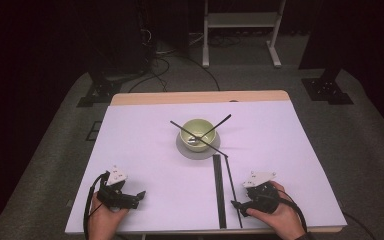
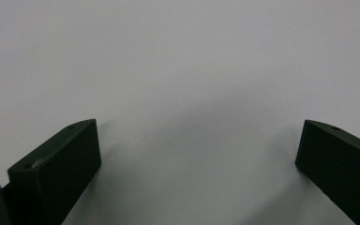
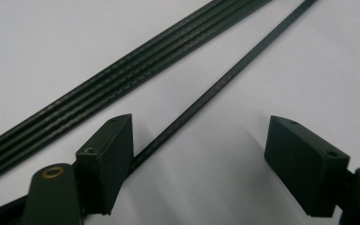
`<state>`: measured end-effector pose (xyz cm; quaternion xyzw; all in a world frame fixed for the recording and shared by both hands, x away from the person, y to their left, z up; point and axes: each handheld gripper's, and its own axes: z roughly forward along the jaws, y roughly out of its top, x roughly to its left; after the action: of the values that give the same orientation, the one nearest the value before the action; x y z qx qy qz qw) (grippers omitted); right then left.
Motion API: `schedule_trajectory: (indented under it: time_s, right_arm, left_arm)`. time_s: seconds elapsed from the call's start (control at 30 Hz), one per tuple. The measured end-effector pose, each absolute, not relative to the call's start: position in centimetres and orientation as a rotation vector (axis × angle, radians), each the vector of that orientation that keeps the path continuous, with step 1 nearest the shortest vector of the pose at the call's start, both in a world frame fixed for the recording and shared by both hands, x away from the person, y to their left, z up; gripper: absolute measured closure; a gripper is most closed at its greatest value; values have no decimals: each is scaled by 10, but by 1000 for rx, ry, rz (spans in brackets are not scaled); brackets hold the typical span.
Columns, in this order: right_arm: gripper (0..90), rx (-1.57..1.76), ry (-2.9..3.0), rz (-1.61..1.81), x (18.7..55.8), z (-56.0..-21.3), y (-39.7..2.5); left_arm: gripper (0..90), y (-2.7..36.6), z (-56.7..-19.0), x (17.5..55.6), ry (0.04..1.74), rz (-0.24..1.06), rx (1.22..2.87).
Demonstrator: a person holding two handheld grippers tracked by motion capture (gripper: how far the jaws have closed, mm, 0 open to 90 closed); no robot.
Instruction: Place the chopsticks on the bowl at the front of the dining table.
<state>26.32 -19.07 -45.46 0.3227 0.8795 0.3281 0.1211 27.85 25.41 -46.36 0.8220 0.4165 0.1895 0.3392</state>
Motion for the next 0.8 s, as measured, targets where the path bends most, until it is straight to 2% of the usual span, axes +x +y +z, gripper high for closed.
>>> schedule_trajectory:
  time_s: [0.8]
  right_arm:
    - [218, 997, 2547, 936, 267, -454, -211]
  left_arm:
    - [0, 254, -464, 279, 1084, 494, 2140]
